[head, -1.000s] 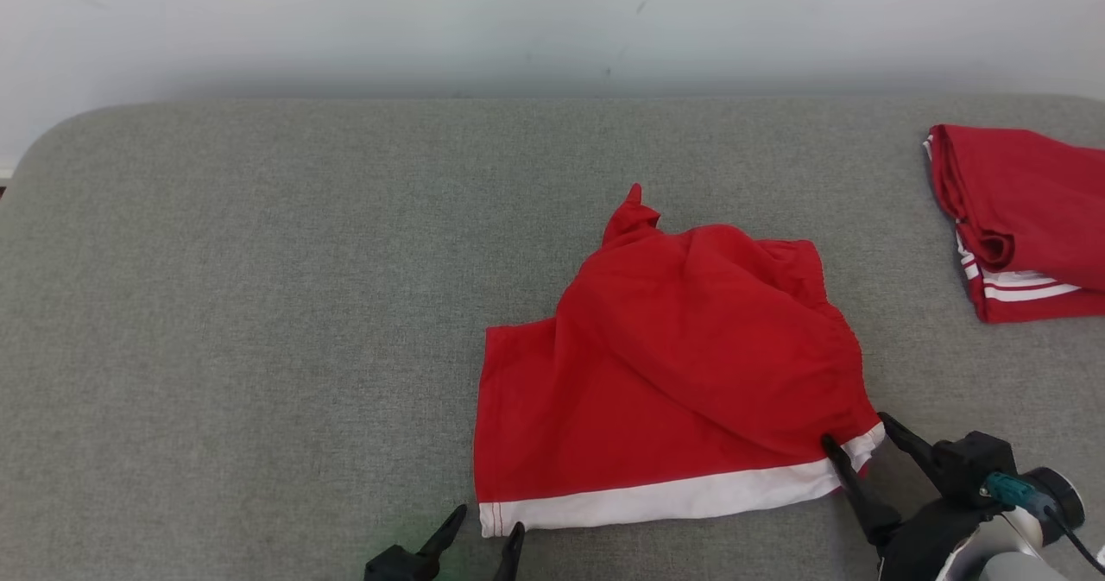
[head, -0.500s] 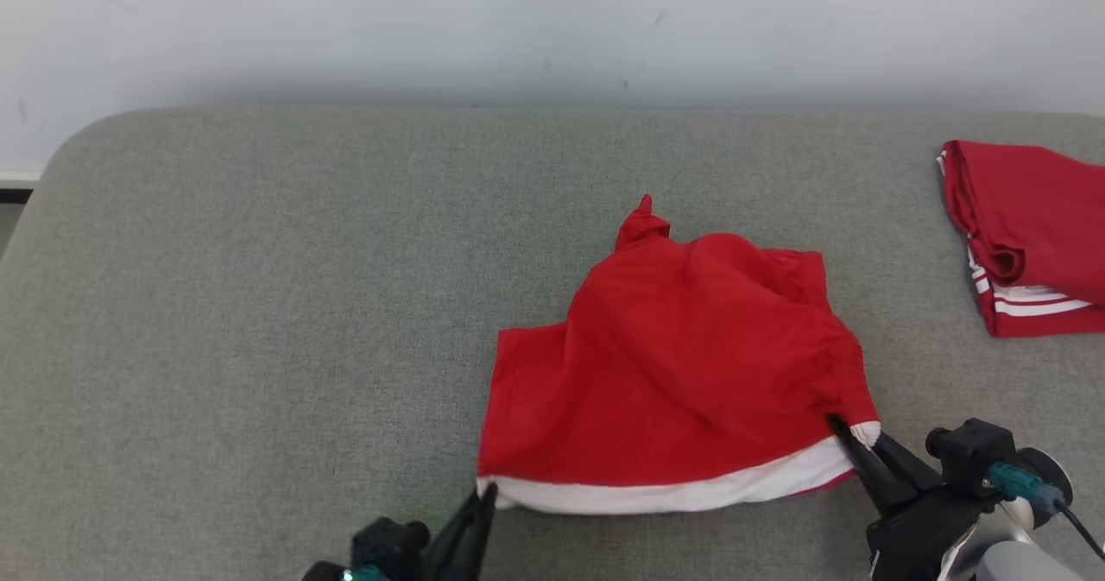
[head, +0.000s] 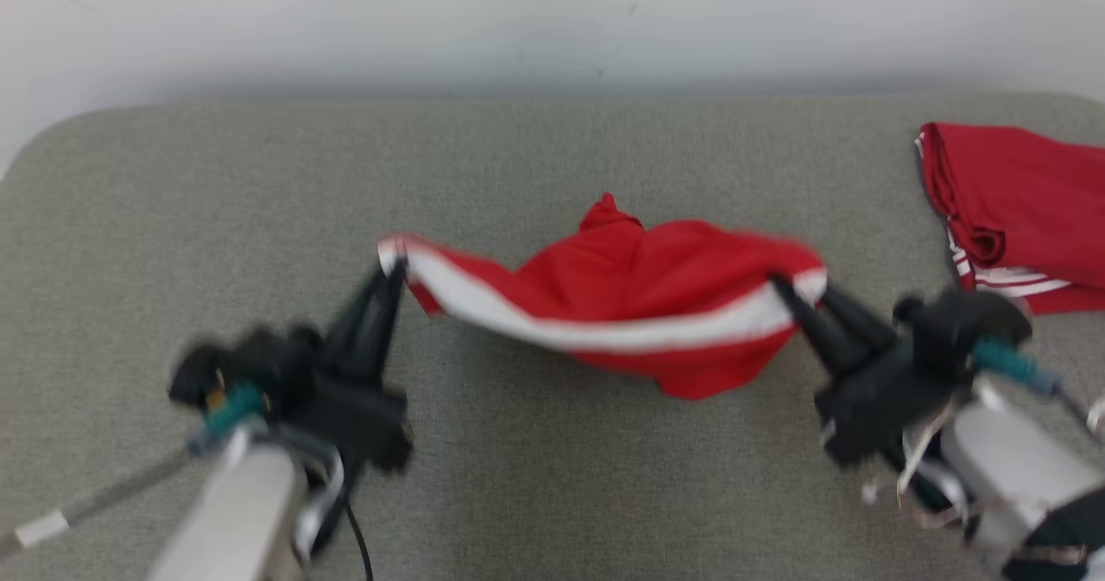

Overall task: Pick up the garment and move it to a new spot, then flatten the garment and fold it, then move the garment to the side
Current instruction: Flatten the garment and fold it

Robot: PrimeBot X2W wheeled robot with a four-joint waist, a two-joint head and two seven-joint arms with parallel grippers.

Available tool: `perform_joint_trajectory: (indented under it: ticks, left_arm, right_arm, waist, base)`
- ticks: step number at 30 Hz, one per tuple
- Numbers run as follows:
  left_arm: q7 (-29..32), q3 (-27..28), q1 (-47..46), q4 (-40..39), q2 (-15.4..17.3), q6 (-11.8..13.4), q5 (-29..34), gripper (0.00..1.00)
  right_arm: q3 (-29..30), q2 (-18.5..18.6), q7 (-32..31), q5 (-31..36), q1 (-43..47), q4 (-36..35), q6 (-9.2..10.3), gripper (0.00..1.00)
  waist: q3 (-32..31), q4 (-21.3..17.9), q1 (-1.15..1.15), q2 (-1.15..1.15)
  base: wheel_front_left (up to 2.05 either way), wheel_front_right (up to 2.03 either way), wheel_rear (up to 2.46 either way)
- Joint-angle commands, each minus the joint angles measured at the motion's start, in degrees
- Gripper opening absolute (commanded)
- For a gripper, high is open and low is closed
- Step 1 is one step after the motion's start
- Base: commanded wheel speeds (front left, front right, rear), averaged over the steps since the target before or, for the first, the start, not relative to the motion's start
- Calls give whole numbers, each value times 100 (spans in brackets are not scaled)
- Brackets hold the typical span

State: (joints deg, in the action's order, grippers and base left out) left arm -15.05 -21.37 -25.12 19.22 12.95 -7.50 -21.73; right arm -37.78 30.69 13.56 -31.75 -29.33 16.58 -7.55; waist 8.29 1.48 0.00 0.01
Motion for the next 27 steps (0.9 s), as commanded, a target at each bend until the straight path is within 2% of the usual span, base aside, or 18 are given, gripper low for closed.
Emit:
perform_joint_trajectory:
  ticks: [1,4,6,11,12,19,27]
  left_arm:
    - [14,-100,-592,28,150,6,-168,0]
    - [222,-207,-1730,156,401,7,-510,0]
    - [438,-165,-2514,256,421,7,-896,0]
    - [929,-81,-4552,743,586,6,-1390,0]
    - [929,-81,-4552,743,586,6,-1390,0]
    - [1106,-365,-6858,1585,757,8,-1310,0]
    - [996,-706,-8323,2571,560,9,-1407,0]
  right_arm:
    - [-26,15,-55,-114,-449,-16,16,0]
    - [16,8,-250,-375,-1360,91,16,0]
    - [57,10,-440,-533,-2033,223,16,0]
    - [188,-126,-808,-937,-3877,617,16,0]
    - [188,-126,-808,-937,-3877,617,16,0]
    - [578,-588,-1116,-1306,-6015,1607,16,0]
    - [452,-797,-982,-1032,-7519,2733,16,0]
  waist:
    - [300,-86,0,-1]
    - [759,-150,0,-1]
    - [1136,-188,0,-1]
    - [2063,-338,0,-1]
    - [2063,-338,0,-1]
    - [2833,-484,0,-1]
    - [3129,-371,0,-1]
  base:
    - [0,0,0]
    - [0,0,0]
    - [0,0,0]
    - [0,0,0]
    - [0,0,0]
    - [0,0,0]
    - [0,0,0]
